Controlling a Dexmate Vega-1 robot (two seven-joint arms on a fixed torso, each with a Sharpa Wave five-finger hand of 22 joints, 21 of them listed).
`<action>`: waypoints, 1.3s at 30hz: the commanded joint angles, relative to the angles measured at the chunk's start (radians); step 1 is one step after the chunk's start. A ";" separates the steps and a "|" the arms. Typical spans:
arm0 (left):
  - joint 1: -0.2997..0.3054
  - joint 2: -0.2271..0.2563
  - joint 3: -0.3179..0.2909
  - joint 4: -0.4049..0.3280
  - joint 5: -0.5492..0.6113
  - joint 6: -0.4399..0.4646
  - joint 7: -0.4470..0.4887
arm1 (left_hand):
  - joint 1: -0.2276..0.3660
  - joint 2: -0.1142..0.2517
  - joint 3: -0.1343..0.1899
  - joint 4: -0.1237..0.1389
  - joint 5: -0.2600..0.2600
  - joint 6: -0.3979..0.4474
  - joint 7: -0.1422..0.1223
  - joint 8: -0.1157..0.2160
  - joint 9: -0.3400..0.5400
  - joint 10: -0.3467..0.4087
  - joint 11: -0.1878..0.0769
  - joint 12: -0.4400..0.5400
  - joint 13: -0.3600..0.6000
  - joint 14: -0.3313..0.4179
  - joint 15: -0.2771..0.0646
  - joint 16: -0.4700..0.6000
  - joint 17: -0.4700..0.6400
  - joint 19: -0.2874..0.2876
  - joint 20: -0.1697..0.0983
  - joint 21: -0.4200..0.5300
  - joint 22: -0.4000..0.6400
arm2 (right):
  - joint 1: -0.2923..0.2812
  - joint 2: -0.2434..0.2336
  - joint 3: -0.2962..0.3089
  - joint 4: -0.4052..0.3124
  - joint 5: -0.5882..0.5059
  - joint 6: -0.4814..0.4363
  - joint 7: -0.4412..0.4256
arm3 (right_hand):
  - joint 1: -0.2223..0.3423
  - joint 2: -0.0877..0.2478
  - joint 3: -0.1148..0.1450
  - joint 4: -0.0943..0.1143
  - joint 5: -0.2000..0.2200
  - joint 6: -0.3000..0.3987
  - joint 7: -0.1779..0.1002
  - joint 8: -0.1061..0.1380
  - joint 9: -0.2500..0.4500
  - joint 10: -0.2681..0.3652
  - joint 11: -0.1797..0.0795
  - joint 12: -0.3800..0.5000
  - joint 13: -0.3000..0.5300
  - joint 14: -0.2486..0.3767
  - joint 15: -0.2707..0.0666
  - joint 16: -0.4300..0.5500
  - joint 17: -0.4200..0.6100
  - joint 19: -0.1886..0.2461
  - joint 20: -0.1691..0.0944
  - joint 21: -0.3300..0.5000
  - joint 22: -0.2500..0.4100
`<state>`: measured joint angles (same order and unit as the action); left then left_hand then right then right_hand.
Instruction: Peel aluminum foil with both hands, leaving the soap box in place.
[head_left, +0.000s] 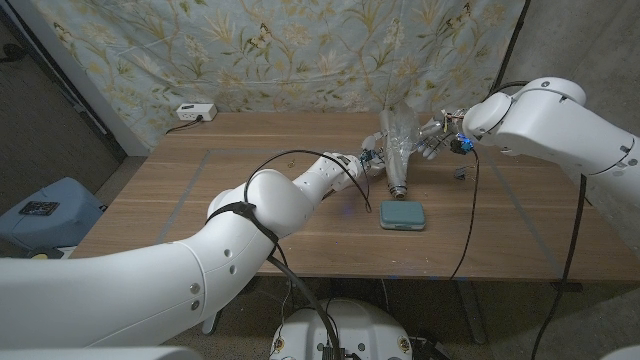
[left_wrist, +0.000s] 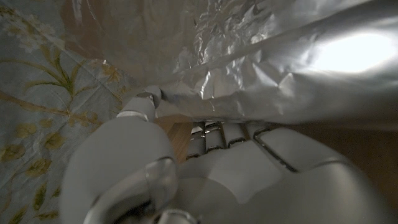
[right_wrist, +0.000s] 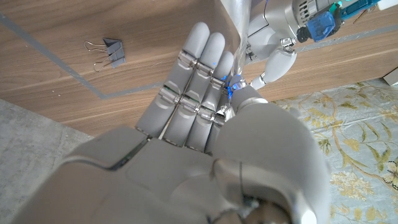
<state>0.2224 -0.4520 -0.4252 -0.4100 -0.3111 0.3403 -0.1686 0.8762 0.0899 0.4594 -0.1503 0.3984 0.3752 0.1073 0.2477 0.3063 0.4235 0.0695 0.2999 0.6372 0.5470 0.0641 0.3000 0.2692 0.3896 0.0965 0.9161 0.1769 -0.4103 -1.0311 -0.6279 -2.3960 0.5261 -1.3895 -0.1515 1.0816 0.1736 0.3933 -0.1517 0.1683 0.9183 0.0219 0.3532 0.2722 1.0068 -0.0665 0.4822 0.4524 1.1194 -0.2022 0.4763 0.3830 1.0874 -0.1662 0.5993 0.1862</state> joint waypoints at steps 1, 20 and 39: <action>0.000 0.001 -0.025 0.000 -0.009 0.010 0.001 | -0.006 0.002 0.009 0.000 -0.005 -0.006 0.003 -0.002 0.001 -0.010 -0.001 -0.003 0.005 0.004 0.001 0.002 -0.002 0.012 0.004 0.004 0.001 | 0.004 -0.023 0.026 -0.038 0.040 -0.007 -0.018 | 0.008 -0.008 0.005 -0.001 0.006 0.018 0.019 -0.001 0.005 0.006 0.004 0.004 0.003 0.014 -0.014 -0.007 0.004 0.003 -0.009 0.008 -0.001; 0.007 0.012 -0.015 0.000 -0.089 -0.010 -0.013 | -0.023 -0.001 0.010 0.004 -0.017 -0.020 0.004 -0.010 0.001 -0.020 0.005 -0.010 0.008 -0.015 0.018 -0.009 -0.006 0.002 0.013 -0.008 0.000 | 0.039 -0.078 0.032 -0.072 0.190 -0.007 -0.155 | 0.009 -0.007 0.004 0.000 0.007 0.017 0.022 -0.004 0.010 0.007 0.005 0.000 0.007 0.017 -0.012 -0.012 0.008 0.001 -0.010 0.017 -0.002; 0.011 0.011 -0.013 0.000 -0.093 -0.011 -0.013 | -0.025 0.002 0.017 0.002 -0.022 -0.019 0.003 -0.011 0.001 -0.019 0.002 -0.012 0.010 -0.012 0.019 -0.010 -0.009 0.004 0.012 -0.014 0.000 | 0.081 -0.113 0.020 -0.106 0.234 -0.007 -0.213 | 0.010 -0.006 0.003 0.000 0.008 0.020 0.022 -0.009 0.011 0.006 0.007 -0.002 0.011 0.019 -0.012 -0.016 0.013 0.000 -0.011 0.027 -0.003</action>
<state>0.2314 -0.4409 -0.4376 -0.4100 -0.4067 0.3308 -0.1803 0.8603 0.0919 0.4665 -0.1492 0.3754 0.3552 0.1090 0.2436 0.3065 0.4034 0.0716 0.2903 0.6416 0.5304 0.0805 0.2943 0.2600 0.3910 0.1057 0.9036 0.1769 -0.3453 -1.1263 -0.6062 -2.4863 0.7275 -1.3960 -0.3240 1.0868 0.1684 0.3931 -0.1516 0.1681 0.9183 0.0292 0.3426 0.2812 1.0104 -0.0629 0.4822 0.4601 1.1313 -0.2030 0.4599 0.3923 1.0910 -0.1697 0.6186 0.1814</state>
